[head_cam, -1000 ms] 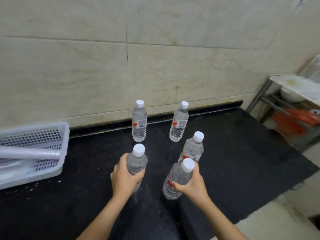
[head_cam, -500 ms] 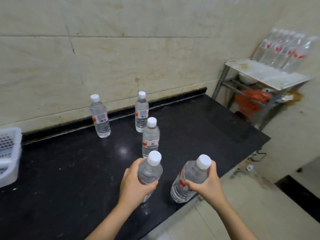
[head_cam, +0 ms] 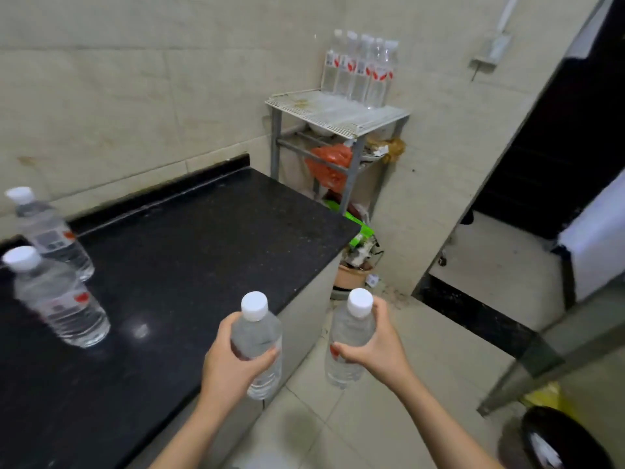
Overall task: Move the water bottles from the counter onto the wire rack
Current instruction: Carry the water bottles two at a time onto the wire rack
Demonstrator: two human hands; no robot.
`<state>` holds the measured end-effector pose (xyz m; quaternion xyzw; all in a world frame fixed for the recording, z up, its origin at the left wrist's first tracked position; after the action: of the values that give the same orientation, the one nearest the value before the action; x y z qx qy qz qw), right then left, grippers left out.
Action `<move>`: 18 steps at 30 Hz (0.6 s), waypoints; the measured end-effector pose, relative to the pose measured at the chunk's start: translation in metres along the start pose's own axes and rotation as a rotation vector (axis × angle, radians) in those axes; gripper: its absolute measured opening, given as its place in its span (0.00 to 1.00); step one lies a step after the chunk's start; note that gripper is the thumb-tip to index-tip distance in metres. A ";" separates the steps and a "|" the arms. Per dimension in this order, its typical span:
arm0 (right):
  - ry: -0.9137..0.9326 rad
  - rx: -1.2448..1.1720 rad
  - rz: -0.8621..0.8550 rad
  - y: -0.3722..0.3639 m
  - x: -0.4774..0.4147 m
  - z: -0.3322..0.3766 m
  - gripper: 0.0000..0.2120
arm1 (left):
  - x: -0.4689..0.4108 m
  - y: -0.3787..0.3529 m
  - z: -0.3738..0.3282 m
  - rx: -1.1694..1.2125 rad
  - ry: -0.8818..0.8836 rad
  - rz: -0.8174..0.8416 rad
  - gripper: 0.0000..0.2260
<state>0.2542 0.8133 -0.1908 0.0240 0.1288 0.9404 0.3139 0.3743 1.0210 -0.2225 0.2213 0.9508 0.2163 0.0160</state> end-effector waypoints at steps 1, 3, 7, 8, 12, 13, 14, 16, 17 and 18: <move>-0.014 0.000 -0.009 0.014 -0.001 -0.007 0.35 | -0.004 -0.013 -0.004 -0.004 0.008 0.019 0.27; -0.036 -0.010 -0.055 0.043 -0.008 -0.018 0.35 | -0.020 -0.037 -0.015 -0.025 0.019 0.033 0.26; -0.074 -0.026 -0.140 0.094 -0.039 -0.038 0.36 | -0.062 -0.087 -0.046 -0.072 -0.027 0.086 0.25; -0.081 -0.022 -0.148 0.104 -0.050 -0.043 0.36 | -0.075 -0.100 -0.052 -0.077 -0.038 0.101 0.25; -0.100 0.024 -0.165 0.146 -0.107 -0.061 0.35 | -0.134 -0.155 -0.076 -0.047 -0.071 0.103 0.26; -0.106 0.032 -0.178 0.158 -0.123 -0.064 0.35 | -0.151 -0.170 -0.085 -0.034 -0.080 0.111 0.26; -0.108 0.039 -0.189 0.170 -0.138 -0.066 0.34 | -0.167 -0.186 -0.092 -0.027 -0.084 0.122 0.26; -0.121 0.050 -0.210 0.195 -0.168 -0.071 0.34 | -0.197 -0.218 -0.108 -0.014 -0.086 0.148 0.25; -0.128 0.053 -0.227 0.208 -0.182 -0.072 0.34 | -0.212 -0.233 -0.117 -0.009 -0.090 0.163 0.25; -0.129 0.056 -0.251 0.221 -0.196 -0.072 0.34 | -0.227 -0.246 -0.128 -0.001 -0.093 0.180 0.25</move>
<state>0.2736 0.5100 -0.1965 0.0768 0.1365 0.8863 0.4358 0.4606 0.6729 -0.2245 0.3155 0.9252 0.2069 0.0410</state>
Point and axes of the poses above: each hand's wrist, its own x-axis away from the middle knuckle, its own y-axis out of the back of the hand, z = x × y, the point moved 10 cm from there along -x, towards the middle knuckle, and after that the axes turned 12 degrees about -x, right-handed, at the moved point
